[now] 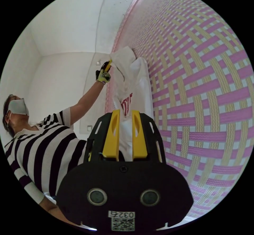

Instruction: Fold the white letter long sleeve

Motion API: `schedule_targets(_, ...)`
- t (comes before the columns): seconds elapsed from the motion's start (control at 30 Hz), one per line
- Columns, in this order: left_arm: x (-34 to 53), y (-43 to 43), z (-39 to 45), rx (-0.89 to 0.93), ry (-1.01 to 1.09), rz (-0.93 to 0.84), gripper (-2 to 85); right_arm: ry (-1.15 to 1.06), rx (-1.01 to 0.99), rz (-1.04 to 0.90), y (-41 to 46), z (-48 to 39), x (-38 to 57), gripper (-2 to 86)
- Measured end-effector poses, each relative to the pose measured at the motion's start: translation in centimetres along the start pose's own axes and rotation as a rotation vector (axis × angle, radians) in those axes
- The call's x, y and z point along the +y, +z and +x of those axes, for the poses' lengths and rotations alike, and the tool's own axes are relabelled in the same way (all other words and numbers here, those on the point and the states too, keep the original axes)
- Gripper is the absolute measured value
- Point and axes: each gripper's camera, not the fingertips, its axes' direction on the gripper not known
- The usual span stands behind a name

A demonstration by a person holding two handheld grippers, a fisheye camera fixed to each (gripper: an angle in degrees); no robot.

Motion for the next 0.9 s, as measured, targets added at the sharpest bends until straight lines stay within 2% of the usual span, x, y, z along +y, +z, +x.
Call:
schedule_targets(0.1,4.5,-2.1,6.6,0.068,0.278,-0.044,-1.1,-0.058,-0.012,-0.022,-0.1,-1.6,-0.5,7.5)
schedule_targets(0.17,11.4,-4.4,12.6,0.077,0.495,-0.080,-1.1,-0.100,-0.030,-0.023,-0.5,-3.0,-0.6,7.4)
schedule_targets(0.27,22.3,-7.3,17.8,0.119,0.667,-0.119,-1.1,-0.155,-0.046,-0.020,-1.2,-5.1,-0.3,7.4)
schedule_targets(0.33,28.6,-8.5,18.7,0.163,0.711,-0.167,-1.1,-0.181,-0.054,-0.026,-1.4,-6.4,0.2,7.3)
schedule_targets(0.4,34.1,-9.1,17.4,0.162,0.653,-0.192,-0.9,-0.199,-0.058,-0.038,-1.6,-7.5,0.6,7.2)
schedule_targets(0.47,40.1,-8.8,12.7,0.195,0.462,-0.251,-0.5,-0.203,-0.046,-0.054,-1.8,-8.5,1.3,7.3)
schedule_targets(0.5,41.3,-8.5,11.4,0.183,0.416,-0.282,-0.3,-0.195,-0.034,-0.063,-1.8,-8.6,1.4,7.4)
schedule_targets(0.57,45.1,-7.9,6.7,0.100,0.194,-0.370,1.9,-0.152,0.003,-0.092,-2.0,-8.8,1.5,7.6)
schedule_targets(0.6,45.8,-8.2,6.0,0.090,0.168,-0.369,1.9,-0.148,0.002,-0.090,-2.2,-9.0,1.6,7.6)
schedule_targets(0.83,45.4,-14.2,4.5,0.165,0.047,-0.083,3.4,-0.040,0.056,-0.098,-4.7,-11.0,-0.5,8.2)
schedule_targets(0.9,44.6,-14.0,3.1,0.138,-0.070,-0.103,4.3,0.030,0.075,-0.155,-4.3,-11.2,-1.3,8.5)
